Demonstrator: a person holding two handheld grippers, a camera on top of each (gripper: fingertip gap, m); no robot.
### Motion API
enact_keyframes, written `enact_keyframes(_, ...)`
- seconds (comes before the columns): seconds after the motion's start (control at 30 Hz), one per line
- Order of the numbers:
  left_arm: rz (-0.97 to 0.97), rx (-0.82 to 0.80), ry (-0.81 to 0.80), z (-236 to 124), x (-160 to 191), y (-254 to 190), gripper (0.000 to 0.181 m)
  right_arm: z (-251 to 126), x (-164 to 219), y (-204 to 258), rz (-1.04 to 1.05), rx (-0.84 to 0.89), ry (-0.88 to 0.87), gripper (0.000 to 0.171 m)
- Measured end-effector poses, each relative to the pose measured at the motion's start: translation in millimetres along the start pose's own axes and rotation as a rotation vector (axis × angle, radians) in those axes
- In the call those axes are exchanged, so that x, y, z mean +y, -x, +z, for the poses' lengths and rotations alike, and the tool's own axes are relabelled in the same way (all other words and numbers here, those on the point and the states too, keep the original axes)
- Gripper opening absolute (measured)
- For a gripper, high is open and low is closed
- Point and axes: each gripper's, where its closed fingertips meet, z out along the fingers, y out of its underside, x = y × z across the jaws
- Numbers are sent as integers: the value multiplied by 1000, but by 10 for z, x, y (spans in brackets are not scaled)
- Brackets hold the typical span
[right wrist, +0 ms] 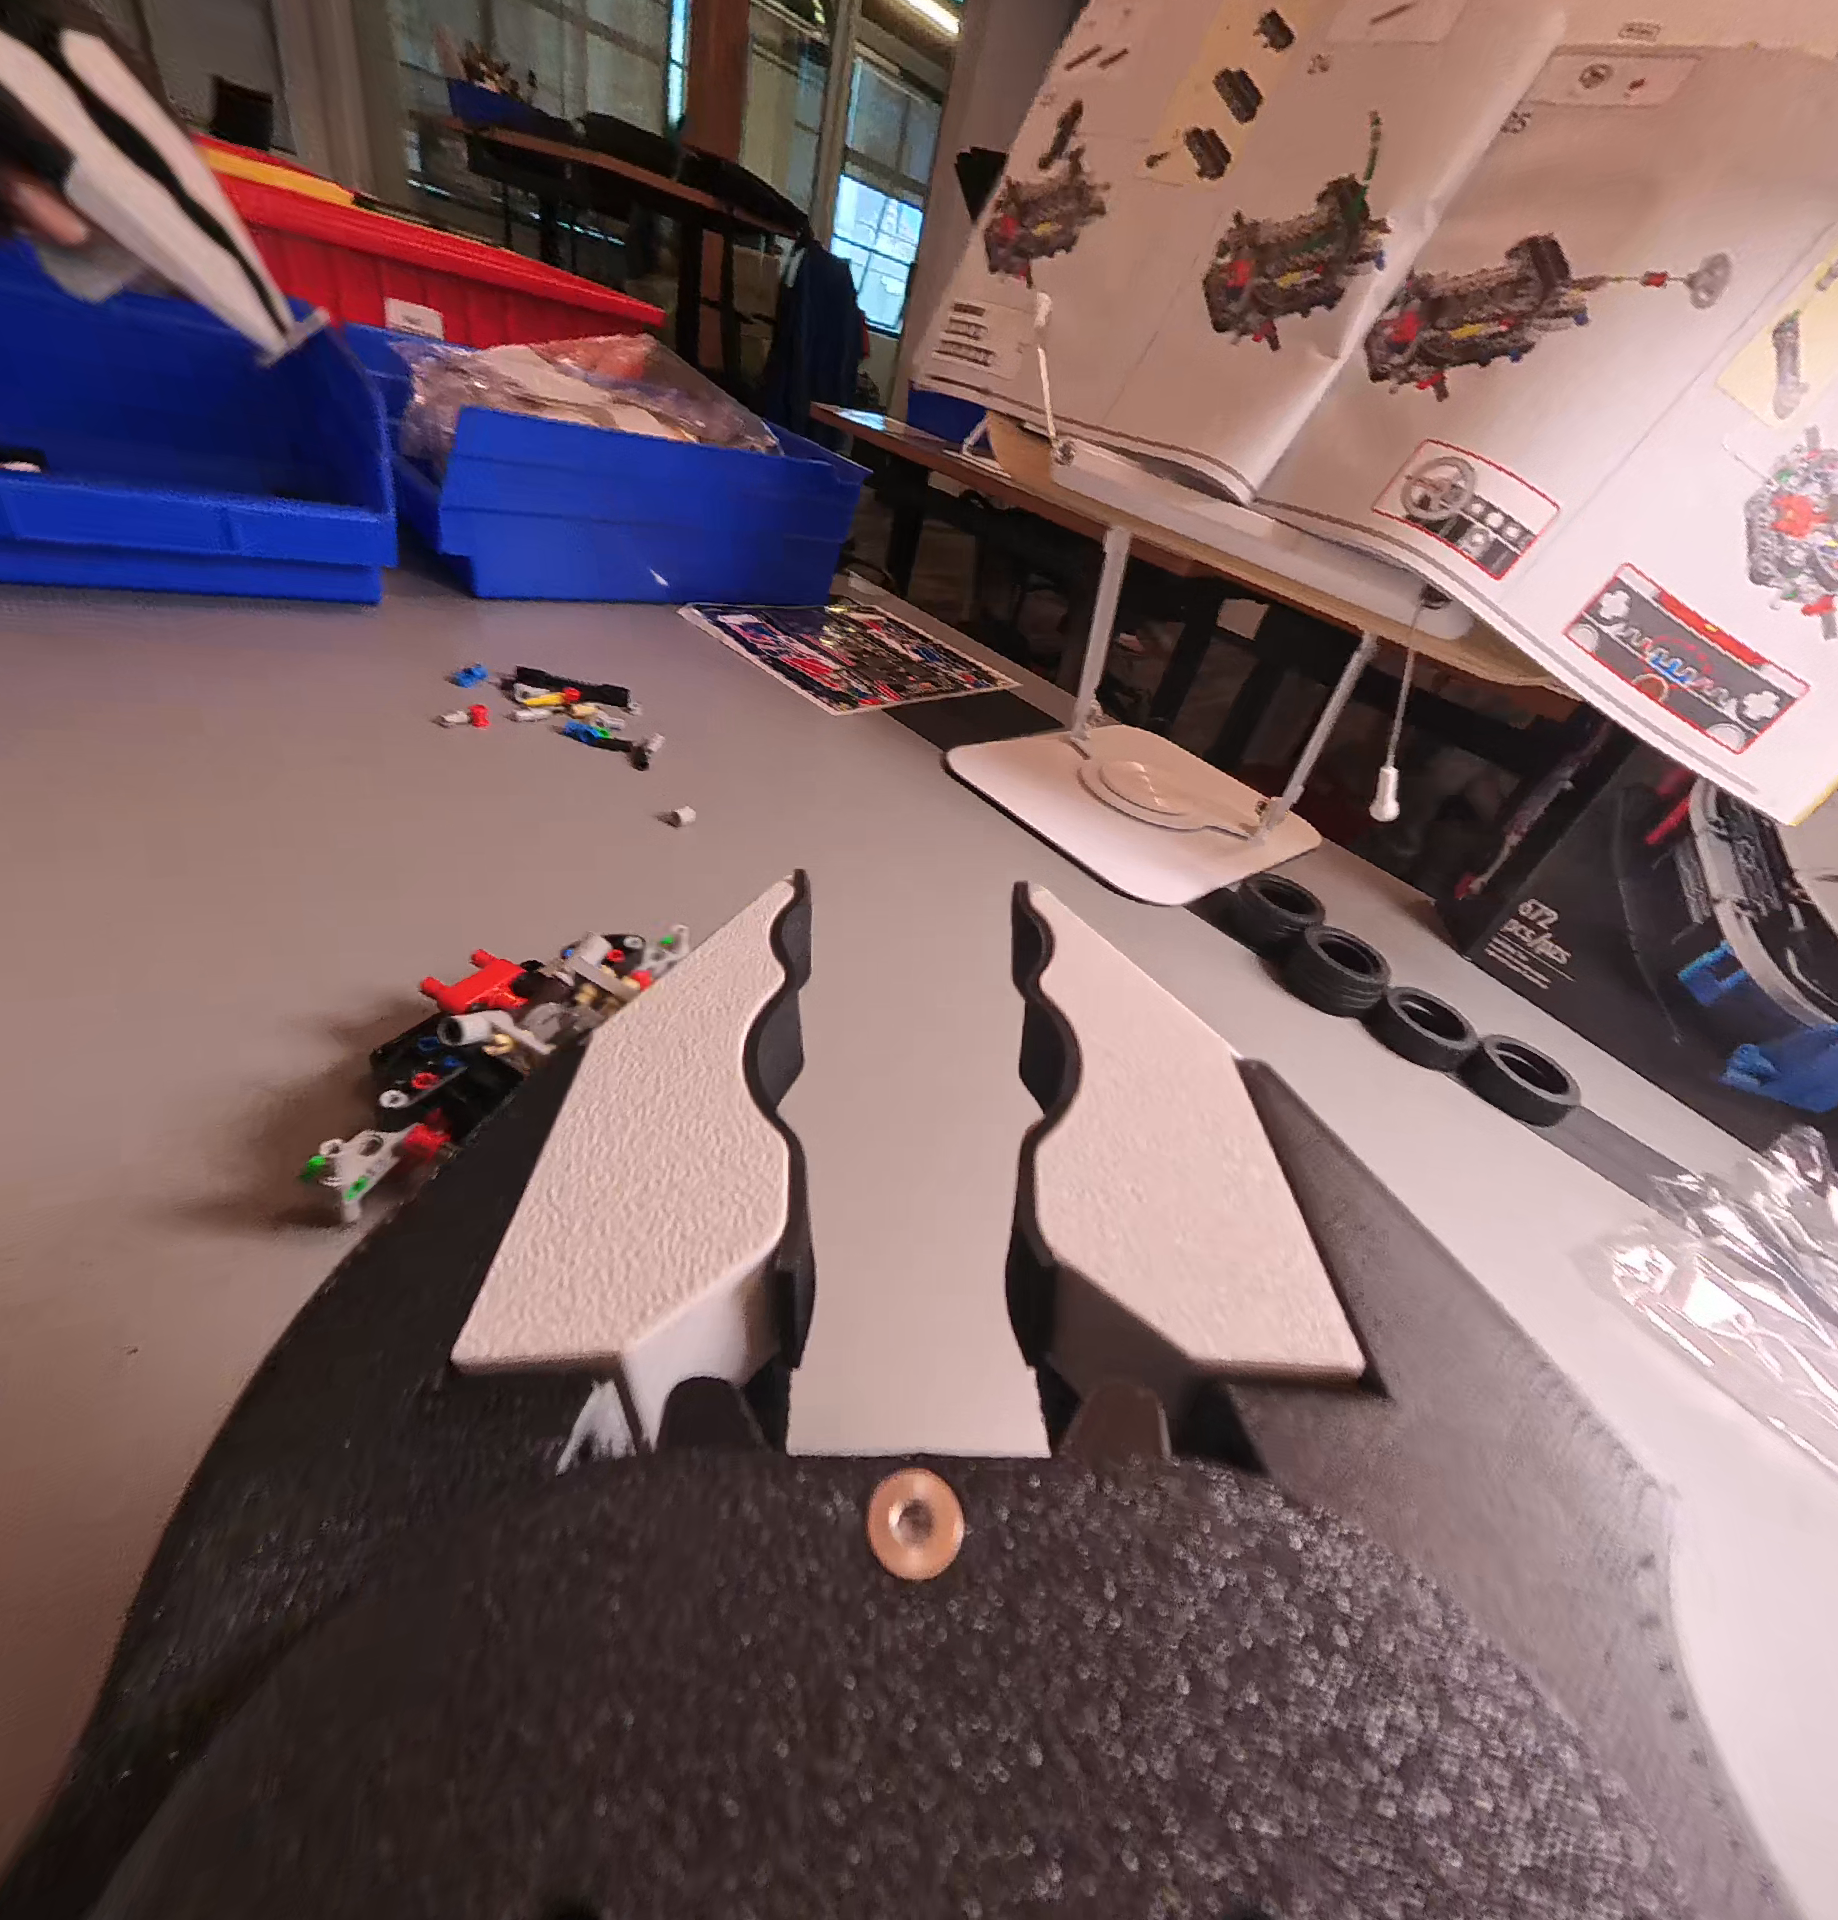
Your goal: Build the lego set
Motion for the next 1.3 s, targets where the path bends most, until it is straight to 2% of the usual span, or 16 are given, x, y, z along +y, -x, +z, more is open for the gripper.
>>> enact_keyframes(0.07,25,101,-212,-12,-506,-422,3,8,-71,133,0,-58,-30,34)
enact_keyframes(0.17,53,255,-432,86,-991,-1025,2,-4,-189,346,16,-147,-78,31)
enact_keyframes(0.37,-12,557,-670,574,-1480,-2007,2,-107,-388,666,157,-334,-159,23)
enact_keyframes(0.53,-214,766,-780,889,-1742,-2585,1,-166,-486,835,144,-392,-191,24)
enact_keyframes(0.73,-436,850,-789,1121,-1713,-2791,2,-113,-525,874,56,-315,-184,25)
enact_keyframes(0.87,-545,860,-794,1160,-1666,-2771,2,-43,-473,851,-8,-250,-146,13)
enact_keyframes(1.0,-586,851,-788,1188,-1630,-2731,1,-8,-430,846,-18,-233,-131,11)
enact_keyframes(1.1,-623,846,-779,1216,-1594,-2674,1,13,-398,813,-29,-215,-122,3)
enact_keyframes(1.3,-615,858,-759,1220,-1572,-2672,2,17,-383,814,-28,-251,-114,2)
